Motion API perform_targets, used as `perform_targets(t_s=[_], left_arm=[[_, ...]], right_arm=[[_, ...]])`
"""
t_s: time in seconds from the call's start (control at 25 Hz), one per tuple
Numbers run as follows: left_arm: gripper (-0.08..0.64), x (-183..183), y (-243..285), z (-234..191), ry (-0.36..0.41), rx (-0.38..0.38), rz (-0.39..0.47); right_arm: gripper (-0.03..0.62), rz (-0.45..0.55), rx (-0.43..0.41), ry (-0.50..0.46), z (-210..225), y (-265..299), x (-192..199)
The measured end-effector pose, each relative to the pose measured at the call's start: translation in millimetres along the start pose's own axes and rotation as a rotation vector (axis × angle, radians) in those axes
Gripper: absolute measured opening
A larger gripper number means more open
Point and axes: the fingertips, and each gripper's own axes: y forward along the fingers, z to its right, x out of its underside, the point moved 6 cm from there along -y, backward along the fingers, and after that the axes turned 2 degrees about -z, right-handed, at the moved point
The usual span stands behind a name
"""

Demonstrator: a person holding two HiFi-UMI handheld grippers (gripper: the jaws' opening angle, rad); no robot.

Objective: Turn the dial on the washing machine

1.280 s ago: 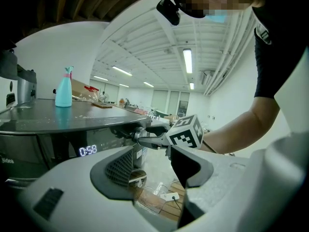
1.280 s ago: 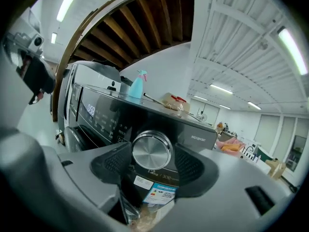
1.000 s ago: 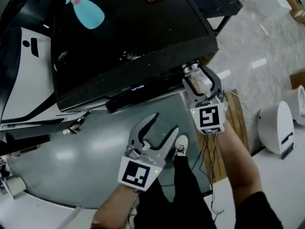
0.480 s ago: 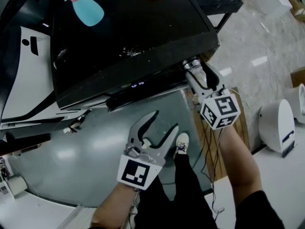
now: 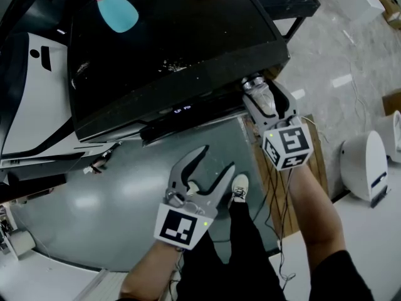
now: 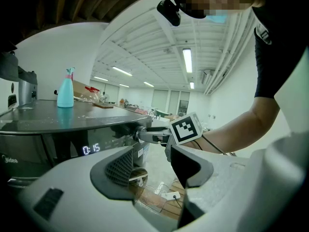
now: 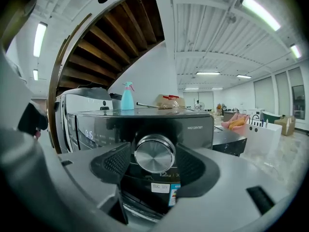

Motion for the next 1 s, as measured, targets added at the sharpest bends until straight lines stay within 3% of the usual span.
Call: perform_targets(t_s=[0.28, 0.72, 0.84, 1.0], left_arm=[[0.224, 2.2, -3.4, -0.2, -0.003, -0.002, 0.001], [0.224, 10.0, -6.0, -2.3, -0.018, 0.000, 0.005], [0.224, 11.4, -6.1, -3.0, -0.032, -0.002, 0.004], [0.224, 10.7, -4.6, -4.6, -0.035, -0.003, 0.011]], right_arm=[[0.290, -0.034, 0.019, -0.118, -7.0, 0.0, -1.3], [0.283, -0.076, 0.079, -0.454, -15.1, 4.9, 2.0], [0.267, -0.071, 0.090, -0.441, -16.4, 5.8, 1.8], [0.265, -0.047, 0.080, -0.349, -14.1, 6.0, -1.0]])
